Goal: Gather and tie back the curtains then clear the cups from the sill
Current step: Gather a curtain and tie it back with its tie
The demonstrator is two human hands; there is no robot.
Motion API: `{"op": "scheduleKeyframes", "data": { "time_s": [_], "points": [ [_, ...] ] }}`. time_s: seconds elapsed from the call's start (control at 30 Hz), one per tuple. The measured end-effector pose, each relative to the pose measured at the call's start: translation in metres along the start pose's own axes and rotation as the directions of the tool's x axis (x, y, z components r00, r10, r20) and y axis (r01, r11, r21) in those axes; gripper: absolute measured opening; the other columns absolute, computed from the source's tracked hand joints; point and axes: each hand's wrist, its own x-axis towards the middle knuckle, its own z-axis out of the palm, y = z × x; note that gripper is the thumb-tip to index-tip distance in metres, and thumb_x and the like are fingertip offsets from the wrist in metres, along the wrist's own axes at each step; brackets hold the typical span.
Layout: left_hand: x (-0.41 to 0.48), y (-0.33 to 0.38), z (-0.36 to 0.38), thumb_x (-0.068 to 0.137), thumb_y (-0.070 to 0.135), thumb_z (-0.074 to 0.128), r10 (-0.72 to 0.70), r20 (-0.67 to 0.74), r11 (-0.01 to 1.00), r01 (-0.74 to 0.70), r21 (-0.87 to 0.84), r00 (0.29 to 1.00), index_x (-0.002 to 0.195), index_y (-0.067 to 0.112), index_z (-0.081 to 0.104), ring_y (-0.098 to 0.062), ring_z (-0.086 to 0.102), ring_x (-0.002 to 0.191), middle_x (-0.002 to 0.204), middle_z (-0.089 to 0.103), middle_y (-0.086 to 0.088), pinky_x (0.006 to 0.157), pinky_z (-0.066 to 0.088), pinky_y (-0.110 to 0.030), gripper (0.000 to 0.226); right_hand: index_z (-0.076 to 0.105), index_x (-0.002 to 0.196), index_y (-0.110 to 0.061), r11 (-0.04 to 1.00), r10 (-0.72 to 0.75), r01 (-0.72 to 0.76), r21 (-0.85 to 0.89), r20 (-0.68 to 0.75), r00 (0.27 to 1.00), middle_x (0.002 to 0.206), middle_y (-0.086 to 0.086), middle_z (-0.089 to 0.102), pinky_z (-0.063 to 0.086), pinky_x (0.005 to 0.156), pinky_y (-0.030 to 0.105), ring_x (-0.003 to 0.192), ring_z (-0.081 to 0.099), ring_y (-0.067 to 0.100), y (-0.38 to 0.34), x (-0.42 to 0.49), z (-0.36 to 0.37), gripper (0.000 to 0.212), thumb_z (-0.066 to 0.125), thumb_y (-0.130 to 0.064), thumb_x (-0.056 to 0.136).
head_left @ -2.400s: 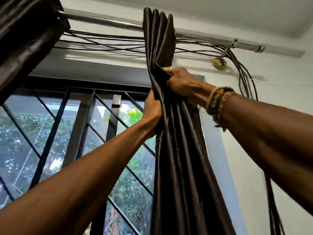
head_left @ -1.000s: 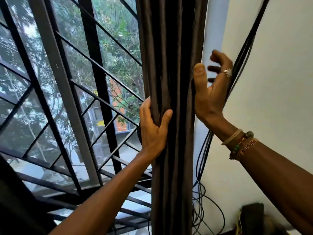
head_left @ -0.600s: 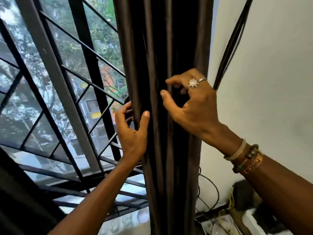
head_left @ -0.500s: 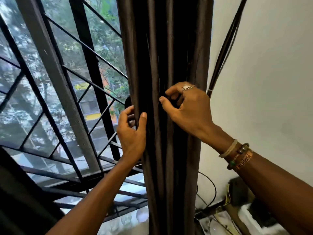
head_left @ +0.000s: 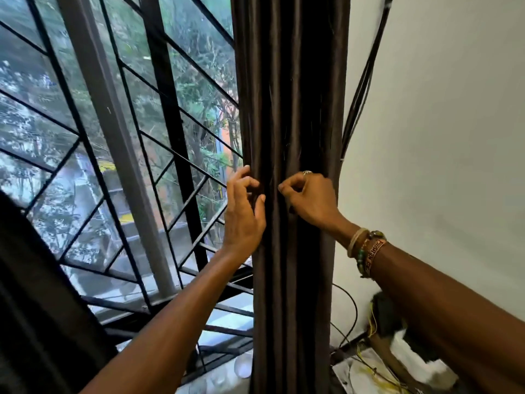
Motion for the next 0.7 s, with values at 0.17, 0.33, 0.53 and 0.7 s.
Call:
{"op": "scheduleKeyframes", "data": {
  "time_s": [0.17,0.33,0.53,0.7],
  "points": [
    [0.004,0.009,-0.011,0.089,-0.008,0.052,0.005,0.100,0.996,-0.014,0.089,0.995,0.107,0.006,0.064,-0.015,0.054,0.105,0.116,0.057,-0.009,0.090,0.045,-0.022,0.025,0.077,0.100,-0.026,1.000,0.013,-0.013,-0.018,0.038,0.999,0.091,-0.010,0.075,0.059,0.080,0.037,0.084,0.070,0.009,-0.008,-0.003,0.002,0.034,0.071,-0.054,0.082],
    [0.015,0.020,-0.016,0.091,0.015,0.064,-0.262,-0.018,0.965,0.261,-0.022,0.965,0.106,0.018,0.071,-0.005,0.059,0.074,0.089,0.068,0.005,0.070,0.045,-0.021,0.017,0.065,0.077,-0.026,0.984,0.149,-0.152,0.096,0.040,0.988,0.079,-0.008,0.069,0.057,0.081,0.043,0.077,0.067,0.014,-0.011,-0.005,0.004,0.014,0.067,-0.031,0.089],
    [0.017,0.022,-0.025,0.086,0.003,0.066,-0.154,-0.004,0.974,0.152,0.168,0.988,0.102,0.013,0.069,-0.013,0.054,0.087,0.103,0.056,-0.003,0.075,0.037,-0.007,0.020,0.069,0.103,-0.021,0.972,0.169,-0.171,0.162,0.025,0.985,0.084,-0.002,0.075,0.057,0.087,0.041,0.084,0.071,0.018,-0.004,-0.019,0.002,0.012,0.068,-0.023,0.091],
    [0.022,0.022,-0.032,0.085,0.010,0.068,-0.041,0.070,0.973,0.024,0.229,0.997,0.097,0.013,0.068,-0.005,0.050,0.081,0.096,0.056,0.003,0.071,0.039,-0.010,0.012,0.072,0.090,-0.020,0.990,0.125,-0.124,0.068,-0.013,0.992,0.084,-0.004,0.072,0.056,0.080,0.034,0.080,0.069,0.015,-0.014,-0.030,-0.008,0.010,0.064,-0.025,0.093]
  ]
}}
